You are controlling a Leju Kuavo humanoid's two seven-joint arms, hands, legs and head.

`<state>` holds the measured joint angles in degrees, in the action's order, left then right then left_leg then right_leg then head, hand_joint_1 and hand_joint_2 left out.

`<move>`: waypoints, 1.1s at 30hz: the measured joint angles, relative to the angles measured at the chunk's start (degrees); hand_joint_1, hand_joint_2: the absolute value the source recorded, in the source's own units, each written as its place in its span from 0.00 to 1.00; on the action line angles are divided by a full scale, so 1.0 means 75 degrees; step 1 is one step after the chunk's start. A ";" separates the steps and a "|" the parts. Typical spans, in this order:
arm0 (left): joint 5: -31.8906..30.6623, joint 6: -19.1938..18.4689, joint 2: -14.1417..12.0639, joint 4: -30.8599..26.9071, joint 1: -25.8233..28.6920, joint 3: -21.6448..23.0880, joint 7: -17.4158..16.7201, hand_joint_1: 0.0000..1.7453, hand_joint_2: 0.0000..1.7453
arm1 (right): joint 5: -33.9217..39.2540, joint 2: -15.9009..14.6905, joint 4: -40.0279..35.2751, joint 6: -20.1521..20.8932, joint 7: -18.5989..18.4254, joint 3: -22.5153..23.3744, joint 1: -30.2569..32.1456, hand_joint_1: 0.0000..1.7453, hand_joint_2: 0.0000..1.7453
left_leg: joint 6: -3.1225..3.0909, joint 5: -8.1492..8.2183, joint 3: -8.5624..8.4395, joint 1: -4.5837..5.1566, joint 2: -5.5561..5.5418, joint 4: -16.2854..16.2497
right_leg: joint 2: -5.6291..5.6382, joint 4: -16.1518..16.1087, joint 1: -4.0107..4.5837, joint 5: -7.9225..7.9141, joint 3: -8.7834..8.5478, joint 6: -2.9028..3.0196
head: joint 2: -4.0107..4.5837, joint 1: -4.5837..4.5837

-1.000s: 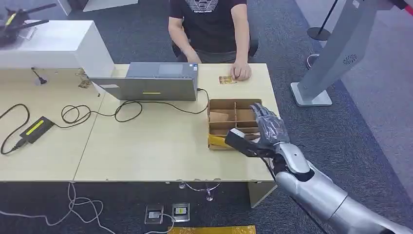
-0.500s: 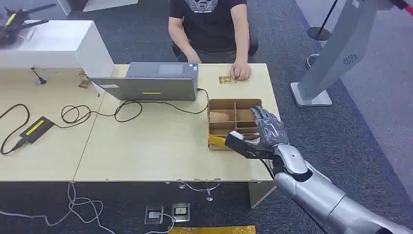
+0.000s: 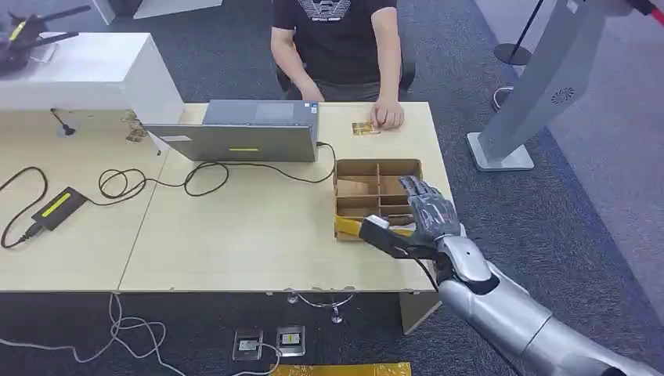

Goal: Pass the card to the sensor for recognition and then transmit it.

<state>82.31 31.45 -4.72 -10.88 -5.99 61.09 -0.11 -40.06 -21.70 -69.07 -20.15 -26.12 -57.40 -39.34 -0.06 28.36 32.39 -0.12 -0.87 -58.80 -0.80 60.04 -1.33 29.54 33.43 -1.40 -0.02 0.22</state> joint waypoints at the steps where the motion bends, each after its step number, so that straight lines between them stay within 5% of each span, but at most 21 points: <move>1: 0.0000 0.0015 0.0000 0.0000 0.0000 0.0000 0.0000 0.00 0.00 | 0.0003 0.0000 0.0000 0.0021 -0.0006 0.0000 0.0021 0.00 1.00 | 0.0000 0.0000 0.0000 0.0000 0.0000 0.0000 | 0.0001 0.0000 0.0000 0.0000 0.0000 0.0000 | 0.0000 0.0003; 11: -0.0012 0.0047 -0.0003 0.0000 0.0000 0.0000 0.0000 0.00 0.00 | 0.0038 -0.0012 -0.0015 0.0091 -0.0067 0.0000 0.0088 0.01 1.00 | 0.0000 0.0000 -0.0002 0.0000 0.0002 0.0000 | 0.0006 0.0000 0.0000 0.0000 0.0000 0.0000 | 0.0000 0.0003; 12: -0.0018 0.0047 -0.0003 0.0000 0.0001 0.0000 0.0000 0.00 0.00 | 0.0044 -0.0015 -0.0029 0.0096 -0.0070 0.0000 0.0098 1.00 1.00 | 0.0000 0.0000 -0.0002 0.0000 0.0002 0.0000 | 0.0006 0.0000 0.0000 0.0000 0.0000 0.0000 | 0.0000 0.0003; 33: 0.0131 0.0058 -0.0006 0.0000 0.0001 -0.0012 0.0000 0.00 0.00 | 0.0417 -0.0111 -0.0248 -0.0201 0.0158 0.0003 0.0296 1.00 1.00 | 0.0000 0.0001 -0.0002 0.0000 0.0005 0.0000 | 0.0011 0.0000 0.0000 0.0000 -0.0001 0.0000 | 0.0000 0.0000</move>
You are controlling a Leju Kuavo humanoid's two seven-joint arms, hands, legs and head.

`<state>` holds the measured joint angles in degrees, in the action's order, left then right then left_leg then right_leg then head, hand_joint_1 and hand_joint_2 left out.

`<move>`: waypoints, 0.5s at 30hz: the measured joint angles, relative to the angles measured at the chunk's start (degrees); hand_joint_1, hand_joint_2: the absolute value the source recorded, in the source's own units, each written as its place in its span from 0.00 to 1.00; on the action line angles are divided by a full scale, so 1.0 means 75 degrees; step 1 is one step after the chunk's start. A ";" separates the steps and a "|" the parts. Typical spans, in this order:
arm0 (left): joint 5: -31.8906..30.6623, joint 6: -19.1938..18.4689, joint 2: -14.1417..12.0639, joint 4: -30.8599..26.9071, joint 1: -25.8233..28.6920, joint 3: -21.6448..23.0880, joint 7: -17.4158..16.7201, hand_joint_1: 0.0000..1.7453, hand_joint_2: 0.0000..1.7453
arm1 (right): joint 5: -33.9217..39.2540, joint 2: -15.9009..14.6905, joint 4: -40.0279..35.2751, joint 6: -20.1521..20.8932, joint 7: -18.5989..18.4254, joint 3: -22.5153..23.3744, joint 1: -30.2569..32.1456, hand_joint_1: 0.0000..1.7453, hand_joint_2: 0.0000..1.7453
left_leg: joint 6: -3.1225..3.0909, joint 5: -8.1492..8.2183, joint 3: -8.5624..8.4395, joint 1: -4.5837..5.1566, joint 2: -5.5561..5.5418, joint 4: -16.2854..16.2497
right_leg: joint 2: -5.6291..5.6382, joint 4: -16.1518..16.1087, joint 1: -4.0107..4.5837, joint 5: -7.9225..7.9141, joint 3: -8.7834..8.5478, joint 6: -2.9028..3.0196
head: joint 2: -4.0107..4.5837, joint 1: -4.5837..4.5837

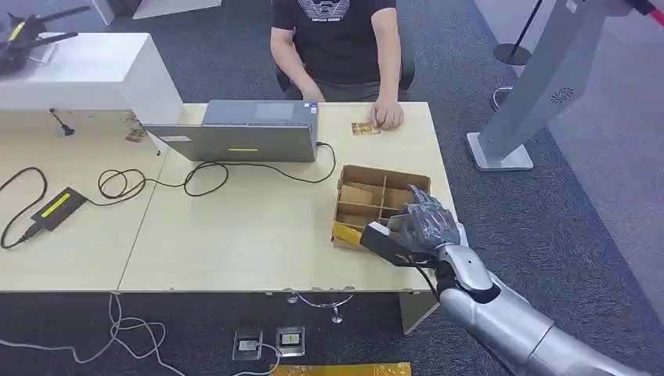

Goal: Pass the card to the sensor for recognition and then transmit it.

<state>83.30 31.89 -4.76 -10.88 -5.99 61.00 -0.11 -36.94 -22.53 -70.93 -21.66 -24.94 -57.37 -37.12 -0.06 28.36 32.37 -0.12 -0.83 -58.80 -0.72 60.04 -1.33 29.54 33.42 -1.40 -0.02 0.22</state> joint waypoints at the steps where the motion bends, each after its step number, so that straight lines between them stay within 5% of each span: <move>1: 0.0011 0.0009 0.0003 0.0000 0.0000 -0.0009 -0.0006 0.00 0.00 | 0.0049 0.0020 0.0003 -0.0032 0.0075 0.0000 0.0017 1.00 1.00 | 0.0000 0.0000 0.0000 0.0000 0.0000 0.0000 | 0.0000 0.0000 0.0000 0.0000 0.0000 0.0000 | 0.0000 0.0000; 15: 0.0044 0.0134 0.0009 0.0000 0.0000 -0.0122 -0.0009 0.00 0.00 | 0.0344 0.0297 0.0187 -0.0250 0.0475 -0.0006 0.0200 1.00 1.00 | 0.0004 0.0002 -0.0002 -0.0002 0.0000 0.0000 | 0.0001 0.0000 0.0002 0.0000 0.0000 0.0000 | 0.0003 0.0003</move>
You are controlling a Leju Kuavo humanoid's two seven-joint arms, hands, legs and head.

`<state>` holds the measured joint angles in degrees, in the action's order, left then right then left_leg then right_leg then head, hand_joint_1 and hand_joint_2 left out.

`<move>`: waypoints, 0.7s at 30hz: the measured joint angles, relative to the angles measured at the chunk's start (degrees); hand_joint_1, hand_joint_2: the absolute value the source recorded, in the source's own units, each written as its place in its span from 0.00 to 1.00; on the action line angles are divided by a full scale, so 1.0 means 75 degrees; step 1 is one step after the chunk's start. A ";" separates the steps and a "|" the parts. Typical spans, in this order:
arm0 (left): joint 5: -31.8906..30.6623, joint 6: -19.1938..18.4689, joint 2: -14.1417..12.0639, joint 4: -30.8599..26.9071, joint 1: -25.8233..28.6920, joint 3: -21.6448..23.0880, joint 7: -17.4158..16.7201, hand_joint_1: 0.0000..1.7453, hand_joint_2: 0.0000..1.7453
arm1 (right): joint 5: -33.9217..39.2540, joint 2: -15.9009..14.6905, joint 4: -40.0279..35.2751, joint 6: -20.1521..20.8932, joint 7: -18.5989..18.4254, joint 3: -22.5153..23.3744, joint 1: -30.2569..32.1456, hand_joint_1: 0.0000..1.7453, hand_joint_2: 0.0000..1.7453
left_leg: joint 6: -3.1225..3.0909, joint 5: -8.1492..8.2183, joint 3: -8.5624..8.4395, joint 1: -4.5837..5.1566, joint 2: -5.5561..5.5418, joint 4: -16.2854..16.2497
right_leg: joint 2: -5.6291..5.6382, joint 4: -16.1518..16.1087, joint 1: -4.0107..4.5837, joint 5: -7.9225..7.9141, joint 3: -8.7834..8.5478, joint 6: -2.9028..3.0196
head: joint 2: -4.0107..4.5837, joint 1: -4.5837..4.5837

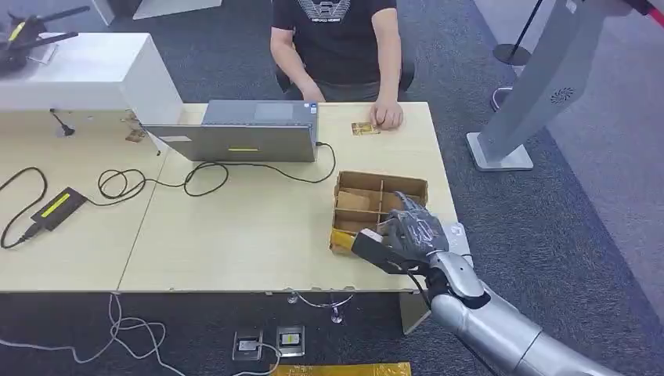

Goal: Pass the card to the sensor for recognition and then transmit it.

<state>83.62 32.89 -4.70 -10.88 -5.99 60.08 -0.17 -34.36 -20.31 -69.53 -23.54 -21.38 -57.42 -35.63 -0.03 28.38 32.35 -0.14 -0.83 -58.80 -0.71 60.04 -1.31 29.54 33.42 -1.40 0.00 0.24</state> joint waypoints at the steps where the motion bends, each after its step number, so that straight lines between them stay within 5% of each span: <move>1: 0.0018 0.0000 0.0000 0.0000 0.0000 0.0000 0.0000 0.00 0.00 | 0.0021 0.0003 0.0009 0.0000 0.0003 0.0000 0.0003 1.00 1.00 | 0.0000 0.0000 0.0000 0.0000 0.0000 0.0000 | 0.0000 0.0000 0.0000 0.0000 0.0000 0.0000 | 0.0000 0.0000; 21: 0.0157 0.0015 0.0000 0.0000 0.0001 -0.0128 0.0006 0.00 0.00 | -0.0400 0.0128 0.0160 -0.0283 -0.0015 0.0000 0.0128 1.00 1.00 | 0.0000 0.0000 -0.0002 0.0000 0.0000 0.0000 | 0.0005 0.0000 0.0000 0.0000 -0.0001 0.0000 | 0.0000 -0.0003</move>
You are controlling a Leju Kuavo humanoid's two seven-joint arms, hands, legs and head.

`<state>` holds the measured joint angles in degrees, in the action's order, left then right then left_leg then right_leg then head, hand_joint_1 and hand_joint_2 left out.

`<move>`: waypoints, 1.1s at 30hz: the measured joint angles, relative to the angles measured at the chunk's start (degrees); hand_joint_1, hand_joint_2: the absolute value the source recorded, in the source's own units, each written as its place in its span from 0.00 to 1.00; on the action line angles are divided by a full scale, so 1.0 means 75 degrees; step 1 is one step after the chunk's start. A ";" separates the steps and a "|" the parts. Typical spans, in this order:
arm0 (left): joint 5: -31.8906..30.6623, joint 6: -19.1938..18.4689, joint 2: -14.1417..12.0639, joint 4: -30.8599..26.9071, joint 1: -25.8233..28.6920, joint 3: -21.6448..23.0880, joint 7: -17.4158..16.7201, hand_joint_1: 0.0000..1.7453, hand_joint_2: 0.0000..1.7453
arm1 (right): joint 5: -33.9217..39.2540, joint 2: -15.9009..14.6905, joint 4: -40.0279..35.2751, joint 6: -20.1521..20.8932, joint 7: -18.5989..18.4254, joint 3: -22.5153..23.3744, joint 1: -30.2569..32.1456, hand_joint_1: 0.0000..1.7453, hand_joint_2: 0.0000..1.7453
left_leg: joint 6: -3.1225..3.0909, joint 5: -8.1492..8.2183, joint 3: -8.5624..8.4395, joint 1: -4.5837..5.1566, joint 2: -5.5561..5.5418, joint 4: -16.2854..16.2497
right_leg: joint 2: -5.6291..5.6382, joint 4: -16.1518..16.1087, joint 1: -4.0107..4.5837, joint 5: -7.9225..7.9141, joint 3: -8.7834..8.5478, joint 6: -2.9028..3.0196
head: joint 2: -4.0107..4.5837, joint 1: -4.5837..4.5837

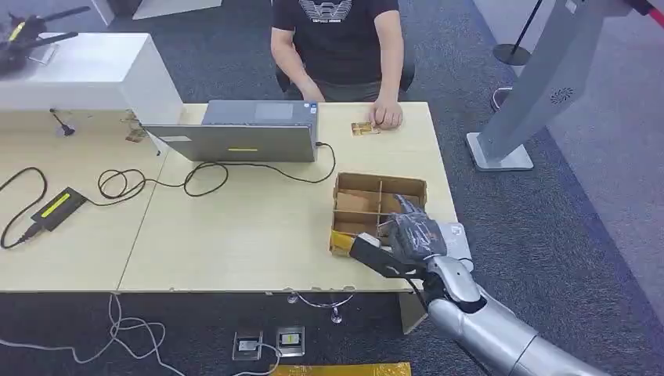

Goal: Pass the card to the sensor for recognition and then transmit it.

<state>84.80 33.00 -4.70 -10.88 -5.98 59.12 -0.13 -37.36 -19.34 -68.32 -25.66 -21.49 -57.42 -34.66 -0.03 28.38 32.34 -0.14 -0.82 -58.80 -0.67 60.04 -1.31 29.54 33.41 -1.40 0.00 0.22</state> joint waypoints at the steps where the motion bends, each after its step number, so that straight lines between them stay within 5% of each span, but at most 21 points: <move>1: 0.0003 -0.0003 0.0000 0.0000 0.0000 -0.0009 0.0012 0.00 0.00 | -0.0098 0.0000 0.0000 -0.0035 -0.0037 0.0003 0.0000 1.00 1.00 | 0.0000 0.0000 0.0000 0.0000 0.0000 0.0000 | 0.0000 0.0000 0.0000 0.0000 0.0000 0.0000 | 0.0000 0.0003; 19: -0.0038 -0.0233 0.0000 0.0000 0.0009 -0.0119 0.0271 0.00 0.00 | -0.1113 -0.0597 -0.1547 -0.0163 -0.0862 0.0583 -0.0293 1.00 1.00 | 0.0000 0.0000 -0.0001 0.0001 0.0004 -0.0001 | 0.0007 0.0000 -0.0001 -0.0001 0.0000 0.0000 | -0.0003 0.0003; 33: -0.0038 -0.0251 0.0000 0.0000 0.0008 -0.0192 0.0309 0.00 0.00 | -0.1294 -0.0807 -0.2804 -0.0215 -0.0892 0.1014 -0.0458 1.00 1.00 | 0.0000 0.0000 -0.0002 0.0001 0.0004 -0.0001 | 0.0007 0.0000 0.0000 -0.0001 0.0000 0.0000 | -0.0003 0.0000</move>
<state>84.52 31.12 -4.70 -10.88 -5.92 57.68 2.19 -47.06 -25.40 -89.35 -27.28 -28.17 -49.81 -38.10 -0.03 28.38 32.33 -0.14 -0.80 -58.81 -0.62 60.04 -1.31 29.53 33.41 -1.40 -0.02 0.22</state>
